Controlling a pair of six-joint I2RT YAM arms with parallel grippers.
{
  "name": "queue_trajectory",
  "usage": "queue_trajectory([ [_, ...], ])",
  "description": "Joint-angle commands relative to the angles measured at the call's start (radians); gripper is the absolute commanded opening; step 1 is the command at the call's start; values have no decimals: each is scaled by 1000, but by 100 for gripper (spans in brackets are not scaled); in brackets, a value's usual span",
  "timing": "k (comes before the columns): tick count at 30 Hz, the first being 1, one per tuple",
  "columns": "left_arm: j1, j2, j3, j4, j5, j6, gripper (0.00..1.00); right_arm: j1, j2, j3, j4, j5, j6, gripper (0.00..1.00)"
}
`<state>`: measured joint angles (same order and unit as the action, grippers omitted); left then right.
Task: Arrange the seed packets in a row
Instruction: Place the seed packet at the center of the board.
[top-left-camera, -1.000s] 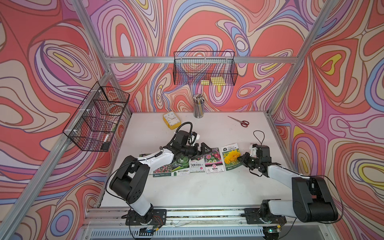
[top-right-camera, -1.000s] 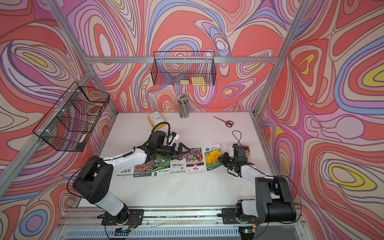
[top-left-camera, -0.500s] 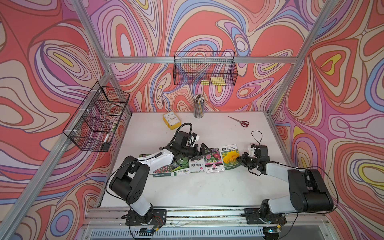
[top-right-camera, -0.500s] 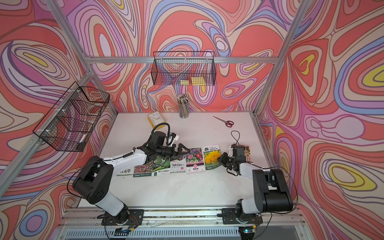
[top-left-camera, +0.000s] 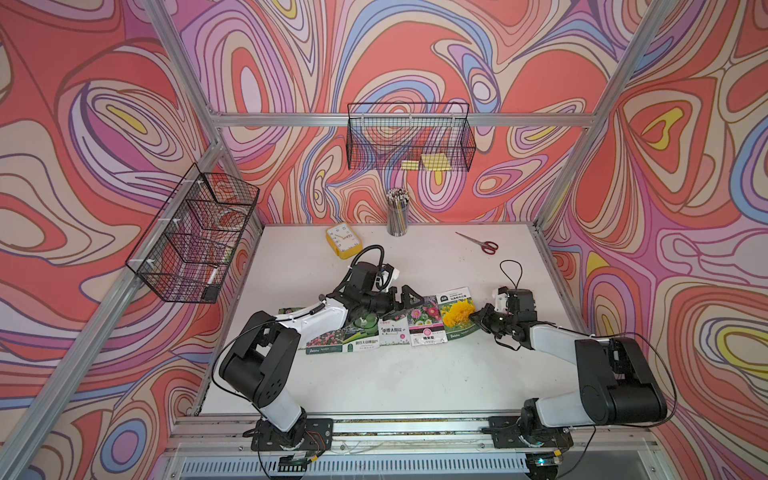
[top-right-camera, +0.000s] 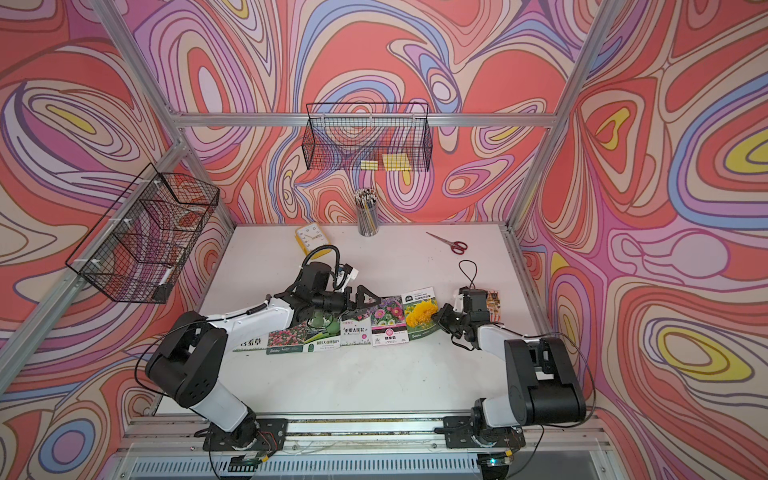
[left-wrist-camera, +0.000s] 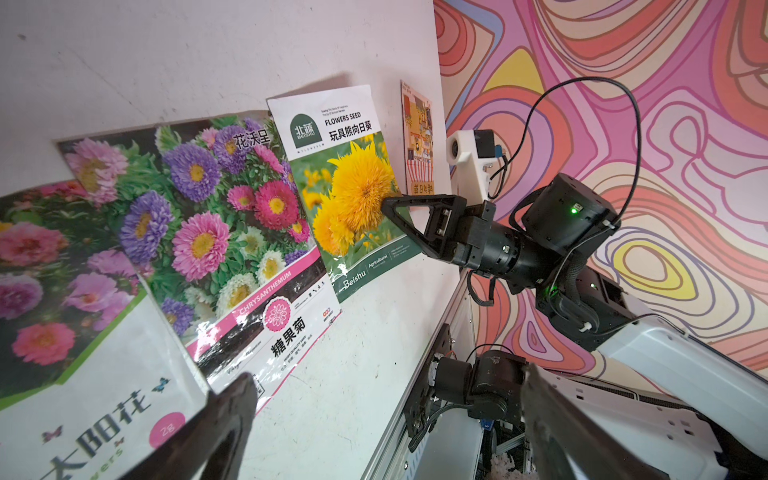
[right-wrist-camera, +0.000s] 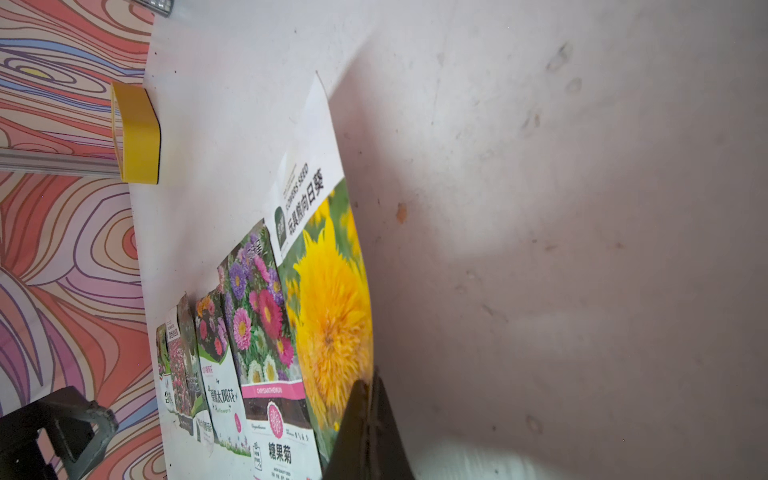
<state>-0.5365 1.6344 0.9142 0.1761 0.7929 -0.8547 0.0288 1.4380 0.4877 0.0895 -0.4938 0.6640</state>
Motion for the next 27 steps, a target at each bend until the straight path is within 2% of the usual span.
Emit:
queue_trajectory([
  [1,5,11,-11,28,18,-14,99,7,-24,-12,-13,10,8,0],
  [13,5,12,-15,40,25,-19,99,22,-44,-8,-84,67,-2,0],
  [19,5,4,-15,39,29,-15,99,22,-56,13,-124,95,-12,24],
  [22,4,8,-15,42,30,-15,99,22,-56,28,-146,86,-18,30],
  [24,5,12,-14,44,32,-16,99,21,-56,36,-162,85,-24,43],
  [26,4,16,-14,49,35,-18,99,22,-54,46,-183,93,-29,45],
  [27,4,17,-13,49,35,-18,99,22,-54,49,-188,100,-30,67],
])
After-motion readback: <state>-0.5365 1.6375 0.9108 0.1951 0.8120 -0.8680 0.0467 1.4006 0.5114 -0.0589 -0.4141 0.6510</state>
